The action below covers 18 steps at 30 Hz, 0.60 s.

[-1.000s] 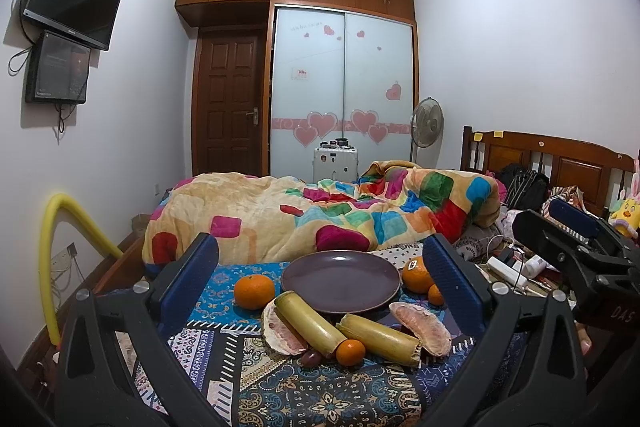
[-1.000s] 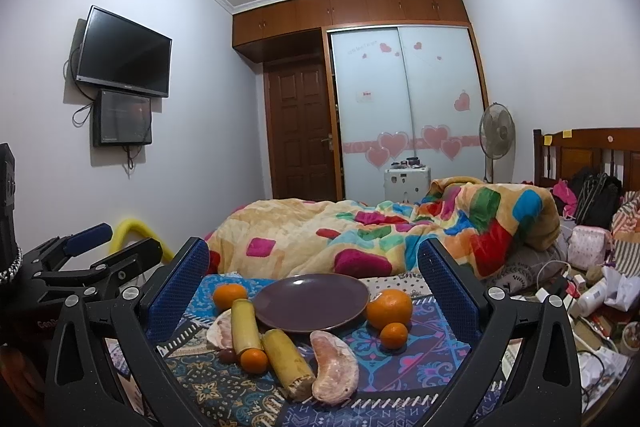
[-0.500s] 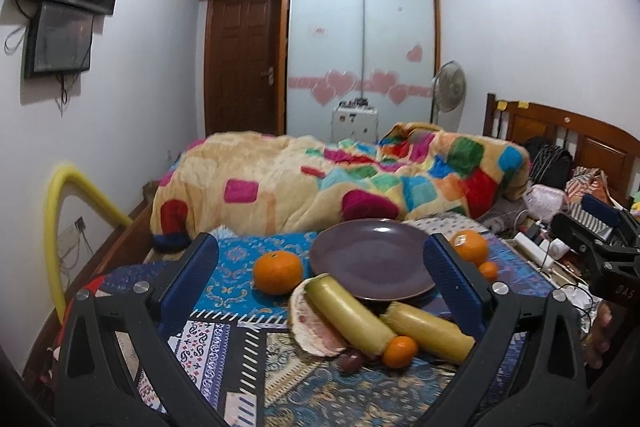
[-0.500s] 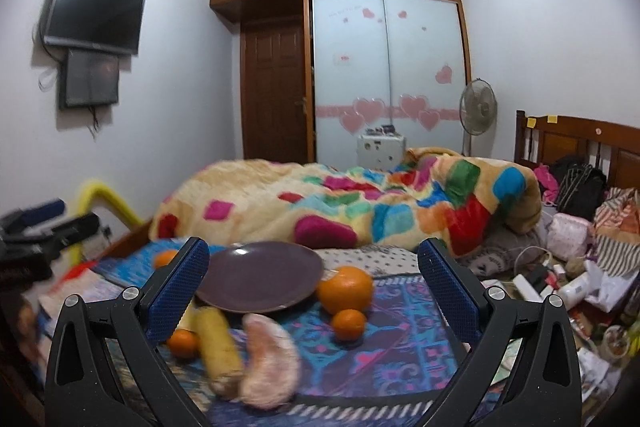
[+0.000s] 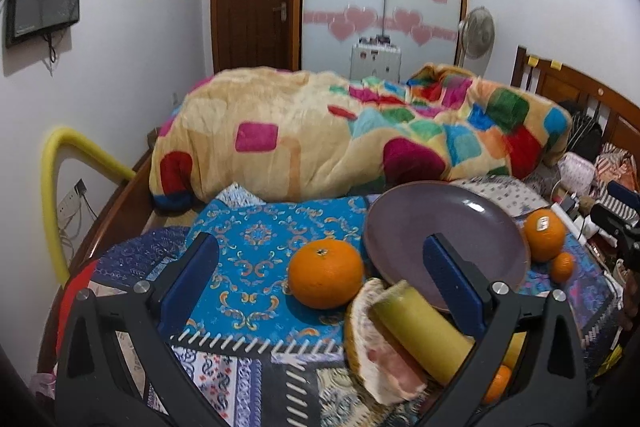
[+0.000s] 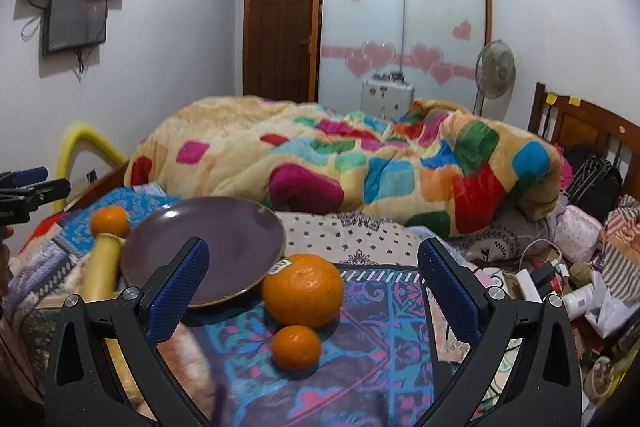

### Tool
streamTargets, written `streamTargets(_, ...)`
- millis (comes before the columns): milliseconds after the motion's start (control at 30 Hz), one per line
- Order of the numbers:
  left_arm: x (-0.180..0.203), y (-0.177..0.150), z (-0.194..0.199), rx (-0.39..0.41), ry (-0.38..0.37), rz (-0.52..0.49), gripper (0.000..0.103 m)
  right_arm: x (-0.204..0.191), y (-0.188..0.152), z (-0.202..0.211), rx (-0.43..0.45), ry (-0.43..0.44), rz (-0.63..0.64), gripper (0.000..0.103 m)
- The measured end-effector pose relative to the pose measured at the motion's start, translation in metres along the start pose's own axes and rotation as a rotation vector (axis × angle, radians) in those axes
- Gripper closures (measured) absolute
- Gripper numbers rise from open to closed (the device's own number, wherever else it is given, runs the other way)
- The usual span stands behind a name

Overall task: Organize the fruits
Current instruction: 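Grasp a large orange with the left gripper while the right gripper grasps the stickered orange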

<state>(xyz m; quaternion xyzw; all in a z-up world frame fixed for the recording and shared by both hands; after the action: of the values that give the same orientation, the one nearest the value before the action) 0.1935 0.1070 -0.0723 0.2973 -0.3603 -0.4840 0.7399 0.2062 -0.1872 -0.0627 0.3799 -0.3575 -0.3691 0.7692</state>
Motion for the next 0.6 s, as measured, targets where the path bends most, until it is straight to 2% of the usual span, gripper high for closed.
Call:
streamTargets(33, -0.001, 0.001, -0.006, -0.019, 0.002, -0.003, 0.000, 0.002, 0.000, -0.008, -0.021, 0.014, -0.002, 0.000)
streamTargets(200, -0.005, 0.002, -0.037, -0.137, 0.008, 0.006, 0.014, 0.010, -0.007, -0.036, -0.119, 0.056, -0.001, 0.000)
streamTargets(467, -0.006, -0.007, -0.068, -0.240, 0.010, -0.004, 0.016, 0.010, -0.017, -0.064, -0.233, 0.165, -0.014, 0.001)
streamTargets(600, -0.004, -0.010, -0.081, -0.283, 0.012, 0.000, 0.025, 0.005, -0.016, -0.068, -0.262, 0.204, 0.005, 0.008)
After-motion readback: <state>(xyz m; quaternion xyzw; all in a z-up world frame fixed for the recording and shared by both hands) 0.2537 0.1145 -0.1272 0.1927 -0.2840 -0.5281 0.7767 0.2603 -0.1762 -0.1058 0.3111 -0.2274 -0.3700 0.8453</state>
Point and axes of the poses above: each gripper's, at about its wrist camera, not at the fingertips, and z roughly against the way its jaws point, x to its right, y to its top, the point moved 1 cm from there along -z, roughly the way its jaws point, and after that the axes turned 15 degrees about z, right-handed, at the moved point
